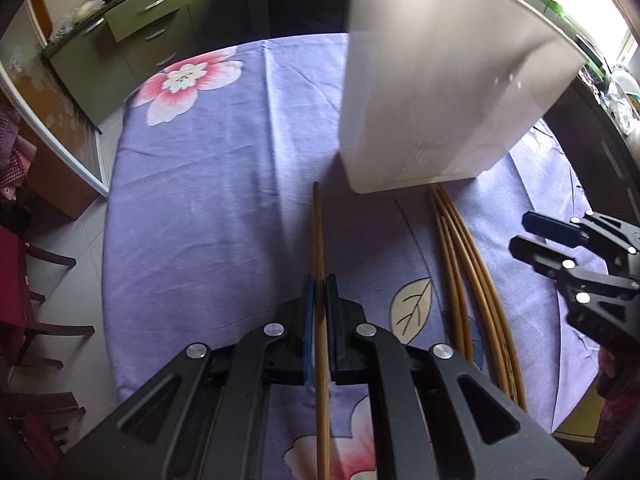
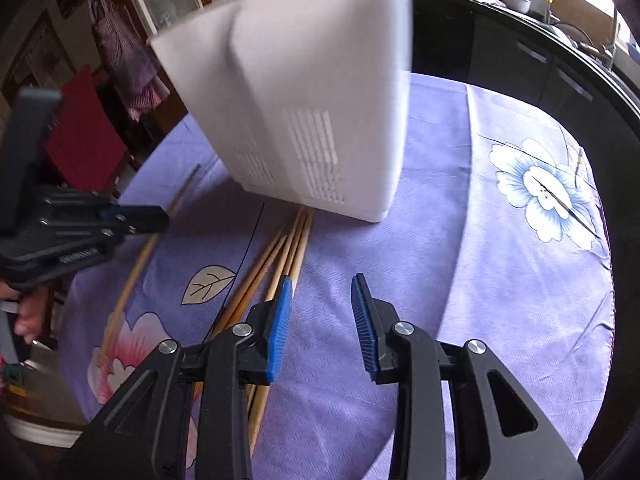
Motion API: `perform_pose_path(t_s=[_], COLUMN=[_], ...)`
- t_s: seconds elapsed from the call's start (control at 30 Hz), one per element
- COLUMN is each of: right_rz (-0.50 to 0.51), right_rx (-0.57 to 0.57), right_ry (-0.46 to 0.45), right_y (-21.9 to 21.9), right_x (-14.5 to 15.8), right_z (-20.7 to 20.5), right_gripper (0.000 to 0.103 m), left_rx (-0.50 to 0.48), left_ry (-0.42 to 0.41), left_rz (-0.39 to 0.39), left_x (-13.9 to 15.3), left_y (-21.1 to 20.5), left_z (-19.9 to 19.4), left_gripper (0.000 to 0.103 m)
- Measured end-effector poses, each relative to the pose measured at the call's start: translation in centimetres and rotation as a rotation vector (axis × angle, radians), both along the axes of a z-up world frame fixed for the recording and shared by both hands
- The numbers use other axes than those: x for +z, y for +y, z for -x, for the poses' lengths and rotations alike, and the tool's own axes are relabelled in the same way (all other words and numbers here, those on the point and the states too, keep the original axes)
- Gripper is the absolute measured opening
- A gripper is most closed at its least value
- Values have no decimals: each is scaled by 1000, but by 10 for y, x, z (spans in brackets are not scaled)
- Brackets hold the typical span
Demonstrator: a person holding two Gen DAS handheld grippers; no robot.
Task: Organize utensils
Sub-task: 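Grasp another wooden chopstick from the bundle with the left tool, then grasp a wooden chopstick with the right tool while the left tool lifts its chopstick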
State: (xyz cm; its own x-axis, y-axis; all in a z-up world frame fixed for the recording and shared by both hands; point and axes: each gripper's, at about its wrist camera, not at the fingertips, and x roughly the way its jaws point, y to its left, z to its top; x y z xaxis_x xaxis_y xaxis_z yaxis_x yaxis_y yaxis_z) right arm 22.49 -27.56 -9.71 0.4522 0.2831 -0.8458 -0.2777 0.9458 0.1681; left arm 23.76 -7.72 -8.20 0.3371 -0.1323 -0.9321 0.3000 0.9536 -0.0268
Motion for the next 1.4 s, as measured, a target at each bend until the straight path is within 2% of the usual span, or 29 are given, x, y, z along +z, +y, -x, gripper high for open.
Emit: perform_pose_path(t_s=[0.17,0.43,0.6,0.77,0.83,0.93,1.03,1.23,1.33,1.4], right_rz=[25,61,93,97,124,133,147,158,140,151], right_rx=[-7,-6,-57,-30,-23,-27,-35,6,14,14], right_ry=[17,45,35,41,43,37,35,42,56,49], right_y=[13,27,19,30,38,42,42,60,61,56], right_x=[-9,-24,-19,-20,-24,-24,-23,-30,-29,-26], right_z=[-11,-21,-25,-22,-23,-23,-22,-25,-27,-23], right_gripper=[32,32,32,30,26,26,19,19,9,7], left_rx=[21,20,22,20,19,13,17,20,20,21], left_ry=[-16,-13,-13,-8,-9,-13,-16,-20,-19,-22], left_rz=[20,35,41,48,47,47,50,48,49,50], left_x=[9,7,7,7,8,9,11,13,14,16], left_y=[19,30,31,30,29,28,31,32,34,36], left_z=[5,5,6,5,5,7,7,6,7,7], left_gripper=[6,6,6,6,6,6,6,6,6,6])
